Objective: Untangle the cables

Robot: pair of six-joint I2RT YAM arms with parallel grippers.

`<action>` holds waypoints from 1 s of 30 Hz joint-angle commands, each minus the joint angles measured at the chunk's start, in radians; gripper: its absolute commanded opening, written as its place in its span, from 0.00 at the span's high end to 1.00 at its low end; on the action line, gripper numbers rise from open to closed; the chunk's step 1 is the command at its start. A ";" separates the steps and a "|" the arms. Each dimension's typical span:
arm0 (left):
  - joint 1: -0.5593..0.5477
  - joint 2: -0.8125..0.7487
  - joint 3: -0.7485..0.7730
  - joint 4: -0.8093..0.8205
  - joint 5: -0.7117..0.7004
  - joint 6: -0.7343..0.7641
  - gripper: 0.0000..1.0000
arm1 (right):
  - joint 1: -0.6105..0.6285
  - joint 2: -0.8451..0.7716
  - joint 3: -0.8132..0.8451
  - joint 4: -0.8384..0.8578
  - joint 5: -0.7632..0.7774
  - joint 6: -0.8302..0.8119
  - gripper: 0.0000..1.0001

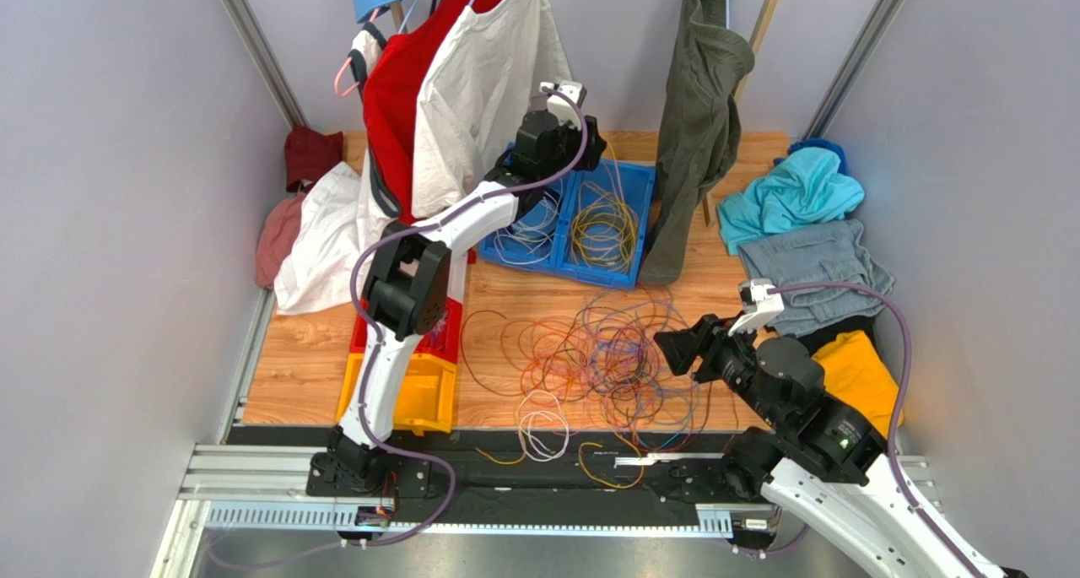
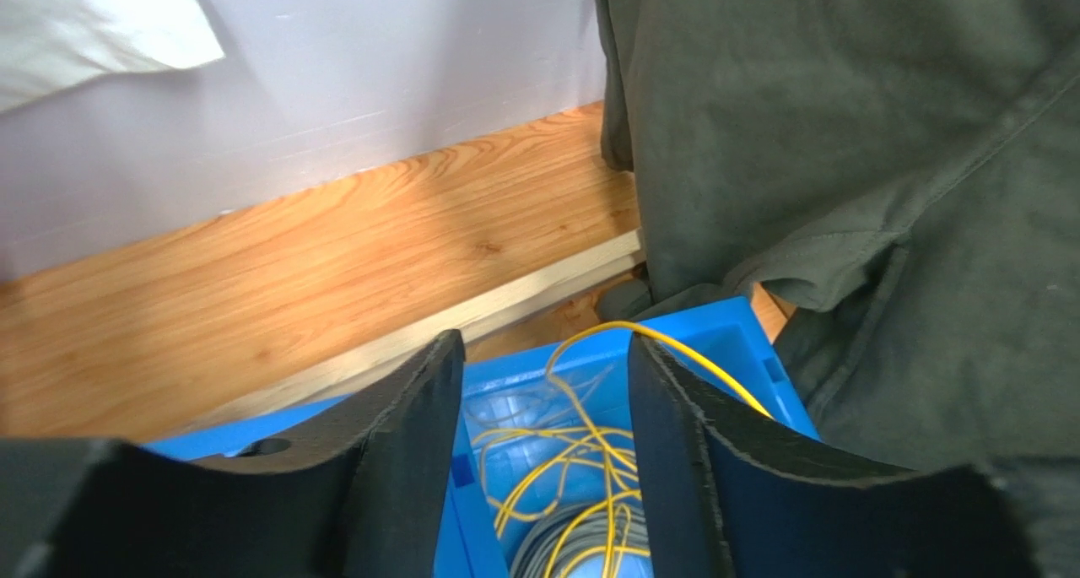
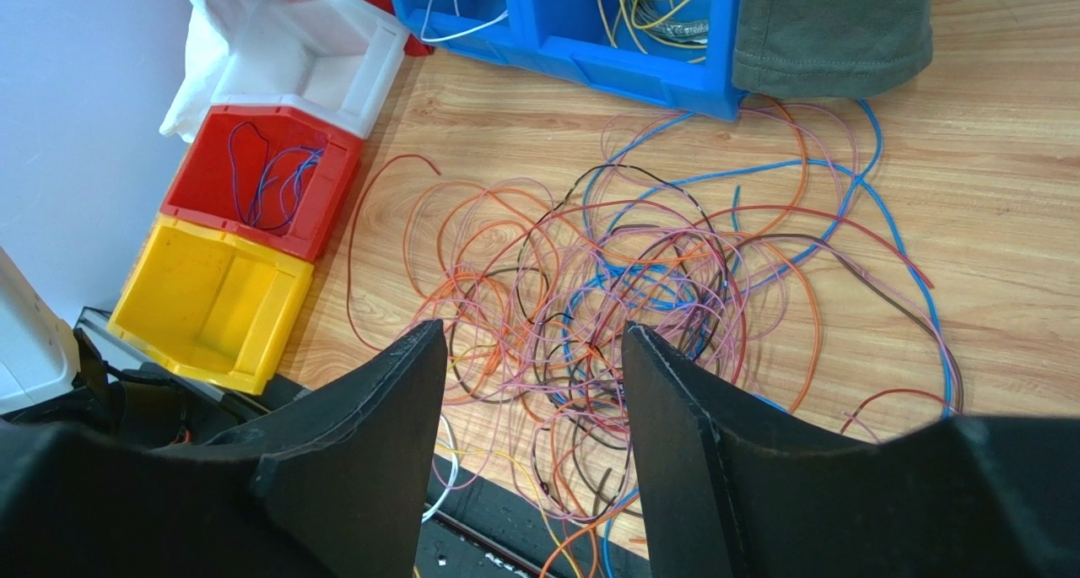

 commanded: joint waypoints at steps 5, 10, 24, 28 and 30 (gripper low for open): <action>-0.025 -0.235 0.024 -0.230 -0.175 0.069 0.39 | 0.005 0.003 -0.014 0.068 -0.009 0.031 0.43; -0.064 -0.390 -0.133 -0.217 -0.223 0.104 0.38 | 0.005 -0.005 -0.014 0.069 -0.016 0.042 0.44; -0.337 -0.813 -0.491 -0.673 -0.452 -0.228 0.12 | 0.003 -0.058 -0.001 0.025 0.011 0.044 0.43; -0.348 -0.989 -0.758 -0.717 -0.384 -0.376 0.13 | 0.005 -0.080 -0.008 0.016 0.023 0.047 0.43; -0.355 -1.057 -0.837 -0.702 -0.378 -0.399 0.14 | 0.003 -0.094 -0.012 0.014 0.037 0.050 0.43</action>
